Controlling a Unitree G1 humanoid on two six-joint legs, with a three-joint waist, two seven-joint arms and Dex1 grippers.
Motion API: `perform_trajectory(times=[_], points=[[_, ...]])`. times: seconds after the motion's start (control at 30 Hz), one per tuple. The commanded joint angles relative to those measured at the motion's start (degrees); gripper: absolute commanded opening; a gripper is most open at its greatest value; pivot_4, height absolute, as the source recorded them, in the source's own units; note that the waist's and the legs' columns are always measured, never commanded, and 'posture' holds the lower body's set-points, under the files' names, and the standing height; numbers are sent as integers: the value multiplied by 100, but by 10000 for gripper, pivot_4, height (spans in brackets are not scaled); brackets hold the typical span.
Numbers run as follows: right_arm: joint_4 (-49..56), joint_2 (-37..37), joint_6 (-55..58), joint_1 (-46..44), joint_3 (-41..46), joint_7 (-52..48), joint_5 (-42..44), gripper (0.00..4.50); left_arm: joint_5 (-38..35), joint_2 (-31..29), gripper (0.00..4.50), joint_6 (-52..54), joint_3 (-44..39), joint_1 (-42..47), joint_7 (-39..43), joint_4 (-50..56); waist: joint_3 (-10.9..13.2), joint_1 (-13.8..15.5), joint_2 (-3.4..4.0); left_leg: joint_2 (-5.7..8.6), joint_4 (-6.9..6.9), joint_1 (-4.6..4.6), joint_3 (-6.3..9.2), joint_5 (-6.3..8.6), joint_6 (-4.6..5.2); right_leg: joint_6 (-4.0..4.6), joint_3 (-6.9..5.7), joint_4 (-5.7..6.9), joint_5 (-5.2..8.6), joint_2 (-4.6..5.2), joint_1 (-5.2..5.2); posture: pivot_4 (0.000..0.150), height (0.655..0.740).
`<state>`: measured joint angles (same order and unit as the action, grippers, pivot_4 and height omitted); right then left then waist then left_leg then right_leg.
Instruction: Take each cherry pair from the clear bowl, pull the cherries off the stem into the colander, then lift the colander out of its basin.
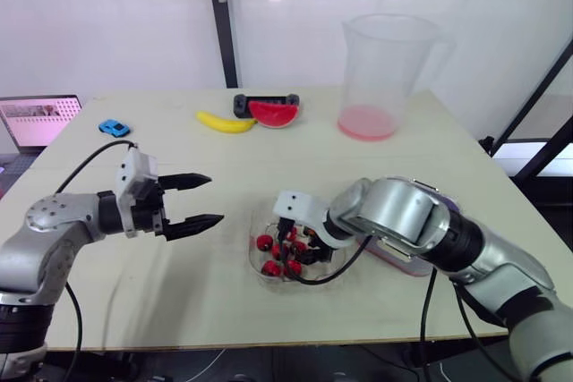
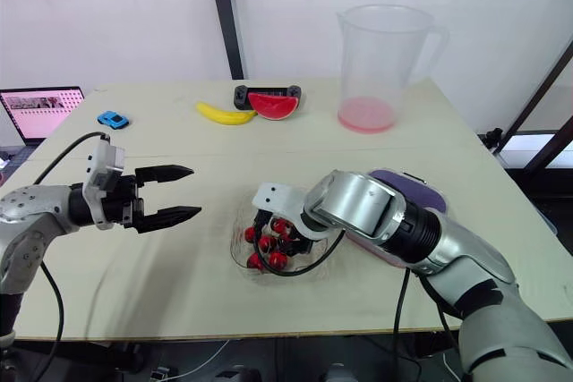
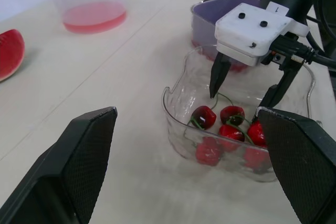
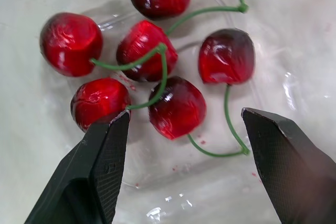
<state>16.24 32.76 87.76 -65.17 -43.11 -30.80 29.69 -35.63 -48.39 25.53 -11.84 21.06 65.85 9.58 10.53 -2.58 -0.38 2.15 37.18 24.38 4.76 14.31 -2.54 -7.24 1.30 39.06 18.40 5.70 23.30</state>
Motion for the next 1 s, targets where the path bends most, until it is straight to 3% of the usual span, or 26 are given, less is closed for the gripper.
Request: perform_trajectory(times=[0.03, 0.23, 0.33, 0.4, 1.0], points=[[-33, 1, -142, -42, -85, -57, -190, 36686, -8, -43, 45000, -65, -104, 37, -51, 140, 0, 1, 0, 0, 0, 0, 0, 0, 0, 0, 0, 0, 0, 0, 0, 1500, 7400], [-72, 18, -170, -46, -135, -184, -295, 36686, 4, -33, 45000, -65, -100, 5, -101, 173, 0, -2, 0, 0, 0, 0, 0, 0, 0, 0, 0, 1, 0, 0, 1, 1500, 7400], [-43, 9, -132, -21, -109, -217, -320, 28279, 9, -25, 45000, -71, -86, 7, -127, 177, 0, -2, 0, 0, 0, 0, 1, 0, -1, 0, 0, 1, 0, 0, 1, 1500, 7400], [-18, 14, -121, -26, -114, -239, -327, 19349, 7, -19, 45000, -74, -75, 7, -134, 172, 0, -2, 0, 0, 0, 0, 1, 0, -1, 0, 0, 1, 0, 0, 0, 1500, 7400], [-24, 29, -233, 38, -225, -308, -505, 19349, 34, 61, 45000, -103, -12, 29, -131, 155, 0, -1, 0, 0, 0, 0, 1, -1, -1, 0, 0, 1, 0, 0, 0, 1500, 7400]])
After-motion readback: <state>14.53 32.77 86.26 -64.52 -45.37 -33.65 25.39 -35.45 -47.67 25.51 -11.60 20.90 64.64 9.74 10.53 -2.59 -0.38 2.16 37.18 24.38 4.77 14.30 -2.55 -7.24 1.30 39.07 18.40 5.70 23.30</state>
